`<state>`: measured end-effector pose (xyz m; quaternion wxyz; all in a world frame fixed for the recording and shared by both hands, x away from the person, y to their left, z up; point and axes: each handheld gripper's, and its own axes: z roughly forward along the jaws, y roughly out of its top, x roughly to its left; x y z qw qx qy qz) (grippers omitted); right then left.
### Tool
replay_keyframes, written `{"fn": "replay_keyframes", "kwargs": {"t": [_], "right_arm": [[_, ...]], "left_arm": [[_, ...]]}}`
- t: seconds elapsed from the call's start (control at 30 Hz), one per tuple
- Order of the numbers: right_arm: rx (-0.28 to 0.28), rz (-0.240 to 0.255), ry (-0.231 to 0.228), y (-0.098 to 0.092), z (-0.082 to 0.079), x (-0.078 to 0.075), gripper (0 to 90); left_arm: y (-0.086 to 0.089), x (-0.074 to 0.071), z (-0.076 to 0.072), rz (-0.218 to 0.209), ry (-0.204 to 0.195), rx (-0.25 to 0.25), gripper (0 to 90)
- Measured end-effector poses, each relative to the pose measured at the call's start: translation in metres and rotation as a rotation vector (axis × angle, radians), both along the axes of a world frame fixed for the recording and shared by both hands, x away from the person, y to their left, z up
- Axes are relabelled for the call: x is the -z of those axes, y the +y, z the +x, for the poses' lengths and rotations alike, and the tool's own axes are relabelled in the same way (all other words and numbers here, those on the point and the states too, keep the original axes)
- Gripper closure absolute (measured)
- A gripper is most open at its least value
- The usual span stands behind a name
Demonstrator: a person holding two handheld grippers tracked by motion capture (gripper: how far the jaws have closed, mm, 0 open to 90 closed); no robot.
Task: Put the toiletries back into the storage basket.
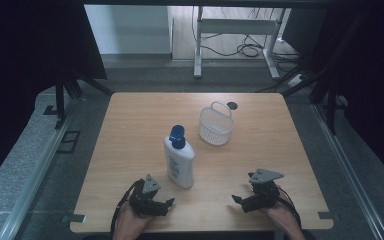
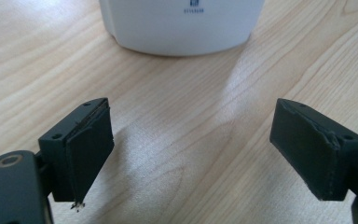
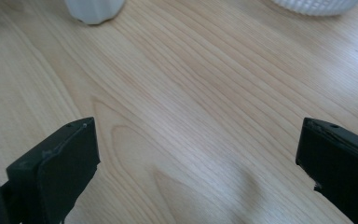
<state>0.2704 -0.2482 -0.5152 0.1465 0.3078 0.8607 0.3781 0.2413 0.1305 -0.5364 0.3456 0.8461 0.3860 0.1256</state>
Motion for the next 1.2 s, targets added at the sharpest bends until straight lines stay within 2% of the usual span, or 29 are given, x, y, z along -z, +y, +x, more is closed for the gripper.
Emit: {"fn": "replay_keyframes", "kwargs": {"t": [0.07,0.13,0.47,0.6,0.77,1.03,1.2], "right_arm": [[-0.012,0.001,0.002,0.003,0.0,0.0,0.0],[-0.028,0.01,-0.002,0.007,0.001,-0.002,0.0],[-0.072,0.039,-0.01,0.021,0.004,-0.007,0.0],[-0.089,0.064,-0.012,0.033,0.007,-0.015,0.0],[-0.097,0.073,-0.016,0.043,0.011,-0.021,0.0],[-0.098,0.073,0.014,0.061,0.019,-0.028,0.0],[-0.096,0.102,0.023,0.073,0.025,-0.036,1.3]], "left_arm": [[-0.001,0.003,0.0,0.007,0.01,0.007,12.7],[-0.003,0.005,-0.002,0.027,-0.006,0.014,12.2],[-0.001,0.007,-0.003,0.01,-0.023,0.018,12.3],[-0.001,0.007,-0.003,0.01,-0.023,0.019,12.3],[-0.001,0.007,-0.003,0.01,-0.023,0.017,12.4],[-0.001,0.007,-0.003,0.012,-0.023,0.019,12.3],[-0.001,0.007,-0.003,0.013,-0.024,0.02,12.3]]}}
